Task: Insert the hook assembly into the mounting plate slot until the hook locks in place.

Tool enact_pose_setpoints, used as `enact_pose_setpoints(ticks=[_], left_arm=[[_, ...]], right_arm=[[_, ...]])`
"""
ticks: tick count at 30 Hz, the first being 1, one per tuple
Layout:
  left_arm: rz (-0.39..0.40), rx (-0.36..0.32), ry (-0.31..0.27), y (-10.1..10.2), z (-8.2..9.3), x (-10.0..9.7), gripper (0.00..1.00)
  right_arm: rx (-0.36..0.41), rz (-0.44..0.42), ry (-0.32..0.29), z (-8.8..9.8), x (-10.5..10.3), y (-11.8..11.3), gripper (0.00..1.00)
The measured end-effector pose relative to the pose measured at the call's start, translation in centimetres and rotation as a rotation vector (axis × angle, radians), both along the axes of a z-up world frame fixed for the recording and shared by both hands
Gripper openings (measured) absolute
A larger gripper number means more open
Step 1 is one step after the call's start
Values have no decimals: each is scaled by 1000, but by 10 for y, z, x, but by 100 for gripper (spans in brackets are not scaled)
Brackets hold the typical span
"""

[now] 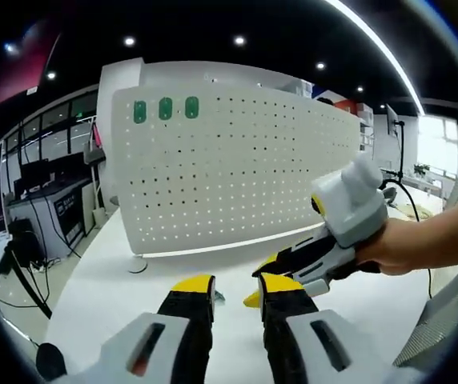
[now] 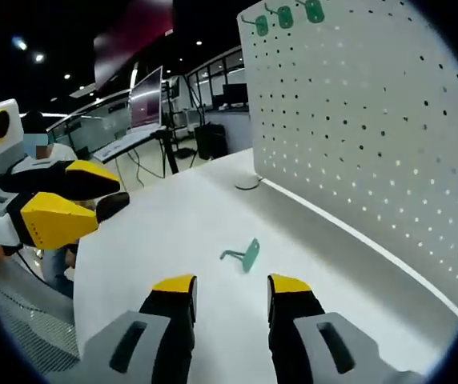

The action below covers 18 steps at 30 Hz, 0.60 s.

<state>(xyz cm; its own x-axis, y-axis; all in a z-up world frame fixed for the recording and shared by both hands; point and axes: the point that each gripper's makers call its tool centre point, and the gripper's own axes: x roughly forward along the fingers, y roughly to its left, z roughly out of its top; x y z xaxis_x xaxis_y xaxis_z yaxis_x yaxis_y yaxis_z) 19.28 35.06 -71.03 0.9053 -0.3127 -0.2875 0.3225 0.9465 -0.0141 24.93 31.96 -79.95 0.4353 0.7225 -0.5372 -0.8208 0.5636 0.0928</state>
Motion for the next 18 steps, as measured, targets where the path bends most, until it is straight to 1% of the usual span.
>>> enact_pose_setpoints(ticks=[4, 9, 11, 16, 18], left_arm=[[-1, -3, 2, 0, 0, 1, 22], [-2, -5, 6, -1, -1, 0, 22], [-4, -3, 9, -2, -2, 0, 22], [-10, -6, 14, -4, -2, 1, 22], [-10, -7, 16, -4, -3, 1, 22]], right_arm=[[-10, 15, 1, -5, 1, 6, 29], [-19, 20, -26, -6, 7, 7, 20], [-15, 16, -16, -8, 11, 9, 20], [-25, 22, -25, -11, 16, 17, 16], [-37, 30, -26, -15, 17, 20, 15]])
